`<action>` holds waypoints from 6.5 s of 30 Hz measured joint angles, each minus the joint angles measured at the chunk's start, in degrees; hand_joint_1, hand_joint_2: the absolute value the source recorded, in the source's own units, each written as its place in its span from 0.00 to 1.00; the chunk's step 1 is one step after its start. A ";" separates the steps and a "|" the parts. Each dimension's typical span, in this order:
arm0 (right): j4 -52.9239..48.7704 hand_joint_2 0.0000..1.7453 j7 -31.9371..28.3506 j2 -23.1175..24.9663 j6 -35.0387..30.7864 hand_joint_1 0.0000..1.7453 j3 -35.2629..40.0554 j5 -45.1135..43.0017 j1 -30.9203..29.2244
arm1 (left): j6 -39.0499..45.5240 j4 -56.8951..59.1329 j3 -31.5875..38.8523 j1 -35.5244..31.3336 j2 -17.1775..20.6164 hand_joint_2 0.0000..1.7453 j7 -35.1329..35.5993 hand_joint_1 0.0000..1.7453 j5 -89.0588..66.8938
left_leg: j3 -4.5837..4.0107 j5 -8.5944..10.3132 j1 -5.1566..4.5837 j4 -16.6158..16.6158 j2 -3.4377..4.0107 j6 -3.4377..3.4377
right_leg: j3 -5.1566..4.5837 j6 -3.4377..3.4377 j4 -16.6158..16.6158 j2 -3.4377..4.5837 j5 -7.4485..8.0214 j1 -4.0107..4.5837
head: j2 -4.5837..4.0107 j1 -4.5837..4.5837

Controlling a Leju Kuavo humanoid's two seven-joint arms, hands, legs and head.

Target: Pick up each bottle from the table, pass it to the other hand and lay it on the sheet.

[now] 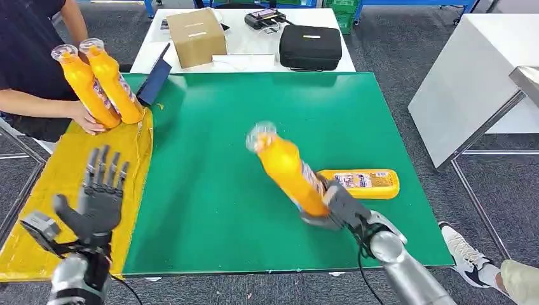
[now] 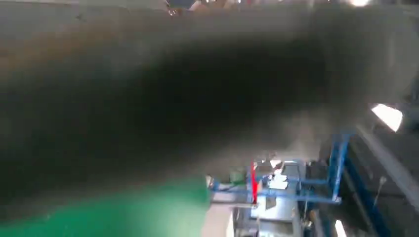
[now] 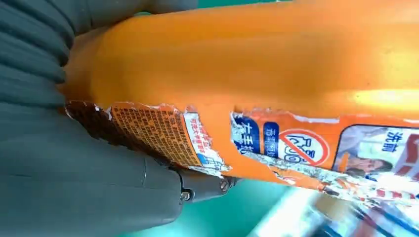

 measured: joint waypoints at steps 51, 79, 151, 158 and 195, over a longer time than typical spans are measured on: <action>15.50 1.00 6.25 24.08 -2.27 1.00 28.22 7.96 -13.29 | 6.05 -3.67 -15.69 1.54 -2.84 1.00 1.57 1.00 -3.91 | -0.45 0.01 -0.01 0.00 -0.37 -0.01 | -0.40 -0.02 0.01 -0.40 -0.04 0.01 | 0.00 0.02; 11.91 1.00 6.12 16.51 -13.55 0.00 23.34 24.48 -10.50 | 31.55 -3.27 -12.93 2.54 1.10 1.00 1.31 1.00 -37.45 | -0.47 0.00 -0.04 0.01 -0.47 0.00 | -0.40 -0.01 0.01 -0.44 -0.03 -0.01 | 0.00 0.04; 19.72 1.00 15.06 -7.20 -6.80 0.00 4.09 54.60 -8.70 | 46.53 22.26 -7.32 -5.98 13.07 0.00 6.08 0.00 -58.38 | -0.46 0.28 -0.25 0.01 -1.08 0.03 | -0.36 0.03 0.19 -0.99 -0.03 -0.24 | 0.00 -0.02; 19.96 1.00 15.69 -8.90 -7.21 0.00 0.48 54.51 -8.53 | 45.85 20.75 -6.42 -4.67 12.86 0.00 6.03 0.00 -56.76 | -0.54 0.28 -0.27 0.01 -1.07 0.03 | -0.38 0.04 0.19 -1.00 -0.02 -0.26 | 0.00 0.02; 38.15 1.00 5.16 -8.07 -1.68 1.00 4.15 50.95 -16.16 | 43.80 26.84 -11.60 -12.85 11.17 0.00 0.90 0.00 -49.61 | 1.09 -0.31 -0.04 0.01 -0.28 -0.18 | 0.25 -0.22 0.10 -0.37 -0.30 -0.11 | 0.00 0.04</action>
